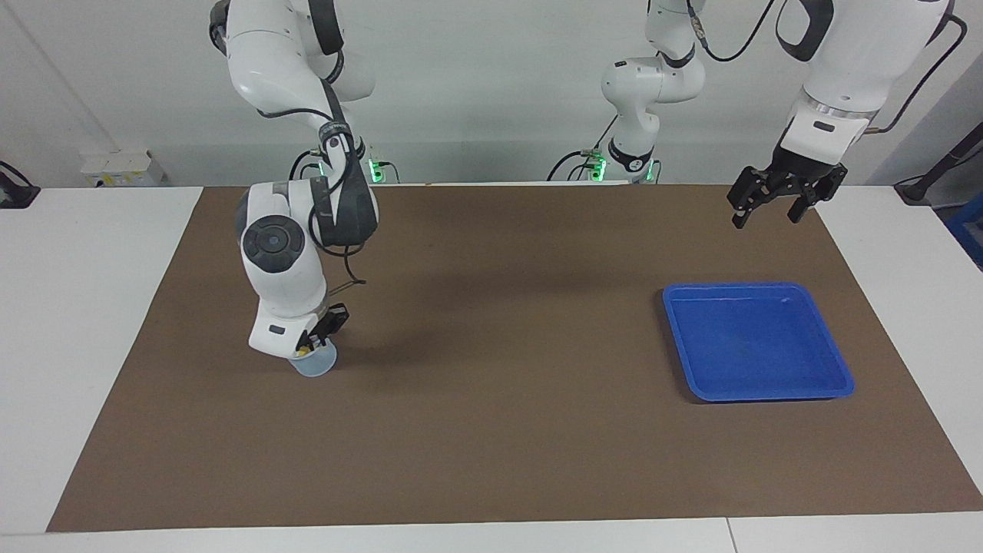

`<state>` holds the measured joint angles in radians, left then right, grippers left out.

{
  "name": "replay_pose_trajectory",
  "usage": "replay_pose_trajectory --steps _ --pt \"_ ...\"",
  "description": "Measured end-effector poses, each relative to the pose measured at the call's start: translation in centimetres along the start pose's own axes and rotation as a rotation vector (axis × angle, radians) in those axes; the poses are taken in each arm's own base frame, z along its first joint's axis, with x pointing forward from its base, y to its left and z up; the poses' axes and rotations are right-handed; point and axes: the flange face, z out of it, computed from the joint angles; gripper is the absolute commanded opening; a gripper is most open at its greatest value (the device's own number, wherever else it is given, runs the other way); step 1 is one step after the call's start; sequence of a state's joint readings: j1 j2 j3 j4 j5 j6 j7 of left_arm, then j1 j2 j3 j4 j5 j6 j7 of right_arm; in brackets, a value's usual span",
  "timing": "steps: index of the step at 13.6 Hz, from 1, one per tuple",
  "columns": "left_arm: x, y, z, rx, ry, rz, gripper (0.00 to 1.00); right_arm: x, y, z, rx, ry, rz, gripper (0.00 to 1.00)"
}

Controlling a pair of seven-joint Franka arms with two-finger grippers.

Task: Right arm passes pens to left for tray arrangement
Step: 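Reach the right gripper to the cup and grasp the purple pen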

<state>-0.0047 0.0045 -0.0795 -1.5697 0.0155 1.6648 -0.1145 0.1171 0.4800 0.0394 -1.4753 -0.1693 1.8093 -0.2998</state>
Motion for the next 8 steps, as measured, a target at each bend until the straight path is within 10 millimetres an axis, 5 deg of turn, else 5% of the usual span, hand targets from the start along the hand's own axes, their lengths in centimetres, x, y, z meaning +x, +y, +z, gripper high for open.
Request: replay_pose_trajectory --steps 3,8 --pt "0.0 0.0 0.0 0.0 -0.003 0.0 1.0 -0.4 0.5 -0.9 -0.018 0.008 0.004 0.0" --pt "0.0 0.0 0.1 0.001 -0.005 0.0 1.0 -3.3 1.0 -8.0 -0.047 0.071 0.029 0.0"
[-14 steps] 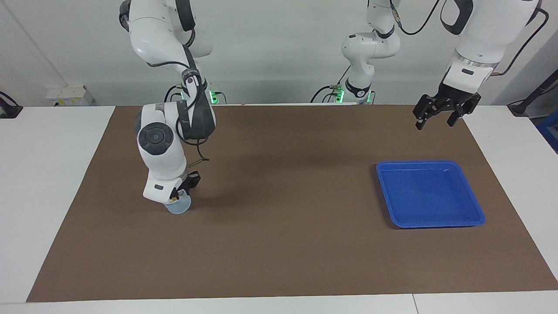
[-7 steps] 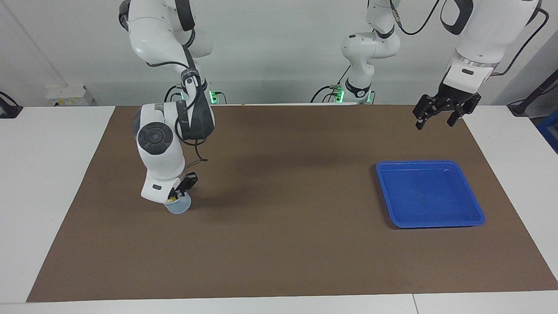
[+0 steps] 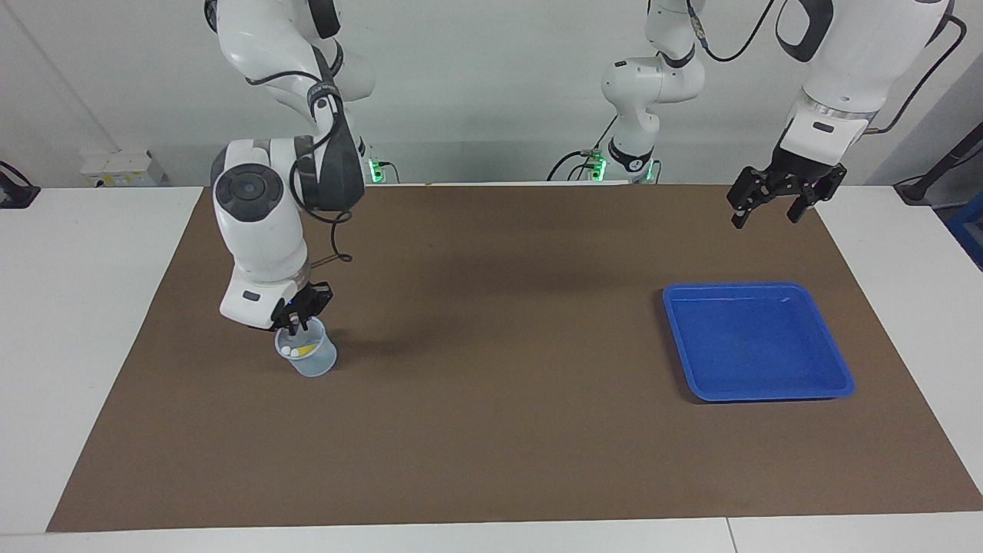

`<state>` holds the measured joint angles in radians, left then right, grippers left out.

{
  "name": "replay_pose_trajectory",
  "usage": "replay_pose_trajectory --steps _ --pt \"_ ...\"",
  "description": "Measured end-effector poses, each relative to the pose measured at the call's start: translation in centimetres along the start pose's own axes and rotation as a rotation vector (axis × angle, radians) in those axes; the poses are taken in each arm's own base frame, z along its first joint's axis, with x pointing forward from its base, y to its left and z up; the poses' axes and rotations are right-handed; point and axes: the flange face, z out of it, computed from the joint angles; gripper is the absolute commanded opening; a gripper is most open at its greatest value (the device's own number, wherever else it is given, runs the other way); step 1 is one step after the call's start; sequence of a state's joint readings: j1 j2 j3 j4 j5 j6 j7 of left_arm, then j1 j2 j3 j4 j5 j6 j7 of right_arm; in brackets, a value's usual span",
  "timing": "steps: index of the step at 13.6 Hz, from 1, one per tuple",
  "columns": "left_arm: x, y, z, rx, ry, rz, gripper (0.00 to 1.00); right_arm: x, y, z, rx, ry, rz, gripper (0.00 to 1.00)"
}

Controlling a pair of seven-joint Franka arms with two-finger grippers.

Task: Right arm passes pens to left for tray arrangement
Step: 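Reach the right gripper to the cup and grasp the purple pen, then lift the purple pen with the right gripper while the left gripper approaches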

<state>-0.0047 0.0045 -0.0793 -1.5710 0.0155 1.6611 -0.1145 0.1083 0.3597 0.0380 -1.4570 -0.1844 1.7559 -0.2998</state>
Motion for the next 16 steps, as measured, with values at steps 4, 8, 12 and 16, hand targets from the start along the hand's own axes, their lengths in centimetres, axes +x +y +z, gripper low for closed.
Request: replay_pose_trajectory --steps 4,8,12,16 --pt "-0.1 0.0 0.4 0.001 -0.009 0.0 1.0 -0.9 0.6 -5.7 -0.014 0.044 0.02 0.0" --pt "-0.2 0.0 0.4 0.001 -0.01 0.0 1.0 -0.2 -1.0 -9.6 0.134 0.152 0.242 0.0" --pt "-0.3 0.0 0.6 0.002 -0.014 -0.001 1.0 1.6 -3.0 -10.8 0.304 0.238 0.522 0.0" --pt "-1.3 0.6 1.0 0.017 -0.084 -0.153 1.0 5.2 -9.6 -12.6 0.577 0.28 0.929 0.0"
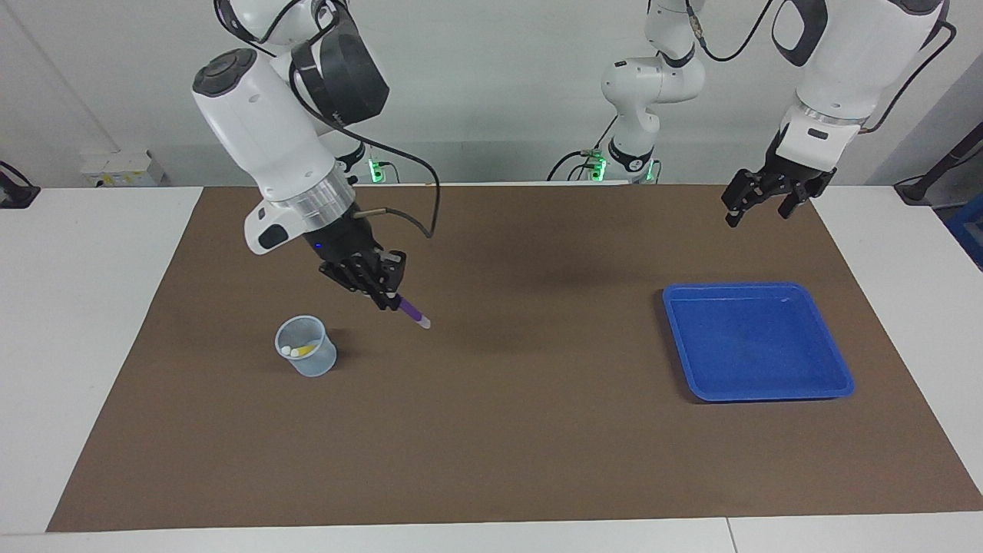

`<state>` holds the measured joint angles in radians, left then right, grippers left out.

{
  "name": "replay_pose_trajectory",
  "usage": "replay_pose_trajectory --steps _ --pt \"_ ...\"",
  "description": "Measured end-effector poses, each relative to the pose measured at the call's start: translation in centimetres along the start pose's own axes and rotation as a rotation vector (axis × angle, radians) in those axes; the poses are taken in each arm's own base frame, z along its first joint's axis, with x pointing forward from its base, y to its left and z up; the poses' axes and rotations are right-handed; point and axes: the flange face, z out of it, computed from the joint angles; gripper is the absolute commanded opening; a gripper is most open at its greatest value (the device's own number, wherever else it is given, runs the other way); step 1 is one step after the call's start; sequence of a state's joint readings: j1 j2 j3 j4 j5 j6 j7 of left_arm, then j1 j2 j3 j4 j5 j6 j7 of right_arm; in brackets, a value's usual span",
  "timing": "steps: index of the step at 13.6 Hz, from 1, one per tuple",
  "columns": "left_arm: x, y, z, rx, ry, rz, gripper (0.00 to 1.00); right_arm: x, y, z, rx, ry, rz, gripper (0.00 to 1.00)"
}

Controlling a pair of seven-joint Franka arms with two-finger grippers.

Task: Right arm passes pens to left for tray arrangement
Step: 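Lift the purple pen with the right gripper while the left gripper approaches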

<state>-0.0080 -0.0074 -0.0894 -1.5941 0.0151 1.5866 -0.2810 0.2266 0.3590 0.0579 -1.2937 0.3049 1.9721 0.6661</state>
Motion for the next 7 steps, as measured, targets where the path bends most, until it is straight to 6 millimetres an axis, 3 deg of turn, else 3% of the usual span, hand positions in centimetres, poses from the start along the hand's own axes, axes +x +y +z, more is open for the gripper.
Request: replay_pose_trajectory --steps 4,7 --pt "-1.9 1.8 0.2 -0.052 -0.112 -0.224 0.99 -3.9 -4.8 2.9 0.167 -0.026 0.334 0.0" --pt "-2.7 2.9 0.3 -0.117 -0.199 -0.431 0.99 -6.8 -7.0 4.6 0.218 -0.115 0.557 0.0"
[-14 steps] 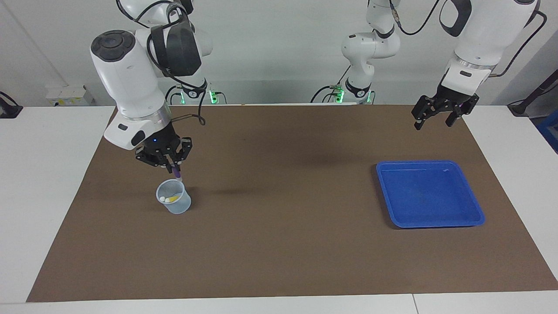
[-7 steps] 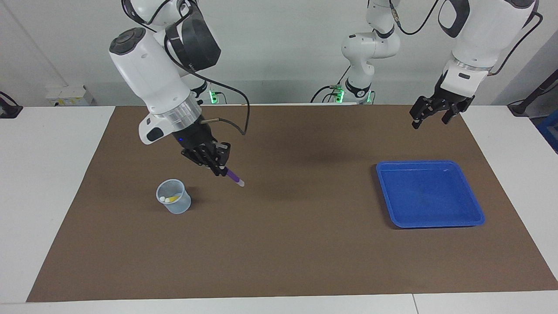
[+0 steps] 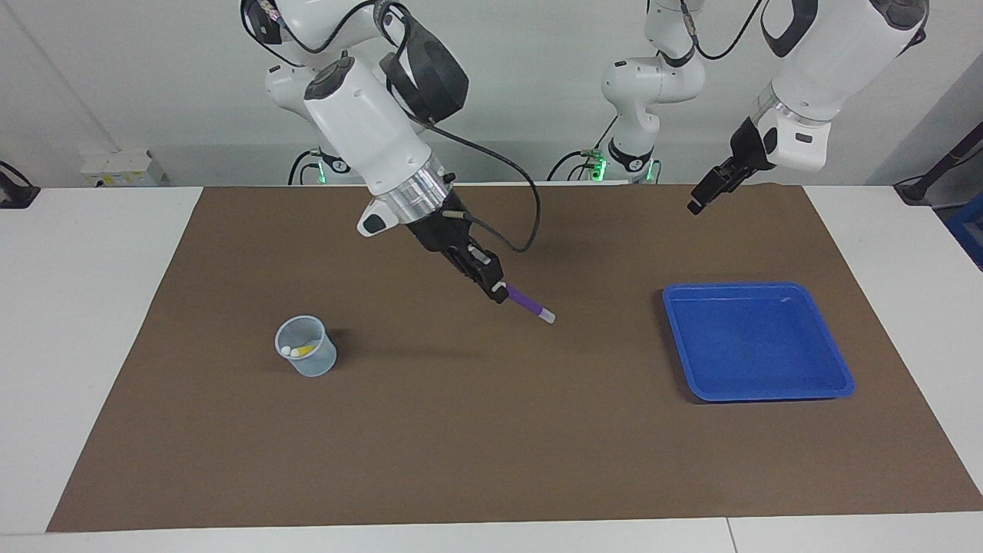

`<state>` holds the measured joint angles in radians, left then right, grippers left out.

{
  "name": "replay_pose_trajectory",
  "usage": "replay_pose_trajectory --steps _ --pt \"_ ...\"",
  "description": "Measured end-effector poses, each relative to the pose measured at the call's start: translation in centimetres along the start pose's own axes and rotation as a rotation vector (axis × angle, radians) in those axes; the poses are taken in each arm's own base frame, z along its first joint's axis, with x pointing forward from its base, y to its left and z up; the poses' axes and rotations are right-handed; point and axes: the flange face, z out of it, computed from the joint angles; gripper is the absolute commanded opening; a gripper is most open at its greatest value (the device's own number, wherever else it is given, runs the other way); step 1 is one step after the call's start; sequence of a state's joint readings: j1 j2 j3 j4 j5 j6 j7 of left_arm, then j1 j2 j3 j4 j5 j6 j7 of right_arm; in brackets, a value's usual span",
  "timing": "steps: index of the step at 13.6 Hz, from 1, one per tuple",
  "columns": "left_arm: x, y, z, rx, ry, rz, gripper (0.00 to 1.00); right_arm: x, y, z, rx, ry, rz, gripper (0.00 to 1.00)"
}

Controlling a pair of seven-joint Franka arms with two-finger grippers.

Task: Right arm passes pens to left for tray arrangement
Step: 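Lift the purple pen with the right gripper while the left gripper approaches, then grasp the purple pen with the left gripper from the right gripper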

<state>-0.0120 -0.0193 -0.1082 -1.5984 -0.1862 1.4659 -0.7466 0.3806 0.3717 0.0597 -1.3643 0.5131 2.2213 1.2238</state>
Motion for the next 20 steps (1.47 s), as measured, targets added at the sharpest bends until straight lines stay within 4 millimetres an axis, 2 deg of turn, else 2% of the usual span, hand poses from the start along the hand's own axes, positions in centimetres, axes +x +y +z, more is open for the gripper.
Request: replay_pose_trajectory --steps 2,6,10,13,16,18,20 --pt "-0.2 0.2 0.0 -0.022 -0.023 -0.091 0.98 -0.6 -0.1 0.7 0.04 -0.078 0.126 0.0" --pt "-0.5 1.5 -0.8 -0.16 -0.093 -0.344 0.95 -1.0 0.0 2.6 0.059 -0.128 0.333 0.0" --pt "-0.3 3.1 -1.1 -0.29 -0.17 -0.61 0.92 -1.9 0.1 4.9 0.09 -0.163 0.454 0.0" --pt "0.8 3.4 0.3 -0.396 -0.189 -0.735 0.91 -3.1 0.2 6.5 0.117 -0.187 0.529 0.0" --pt "0.5 4.5 1.0 -0.49 -0.152 -0.804 0.91 -2.6 0.3 7.1 0.133 -0.205 0.589 0.0" --pt "-0.7 6.0 2.5 -0.556 -0.115 -0.801 0.91 -2.5 0.2 7.0 0.139 -0.205 0.618 0.0" --pt "-3.0 8.0 4.4 -0.637 -0.07 -0.777 0.89 -2.8 0.4 7.5 0.133 -0.209 0.645 0.0"
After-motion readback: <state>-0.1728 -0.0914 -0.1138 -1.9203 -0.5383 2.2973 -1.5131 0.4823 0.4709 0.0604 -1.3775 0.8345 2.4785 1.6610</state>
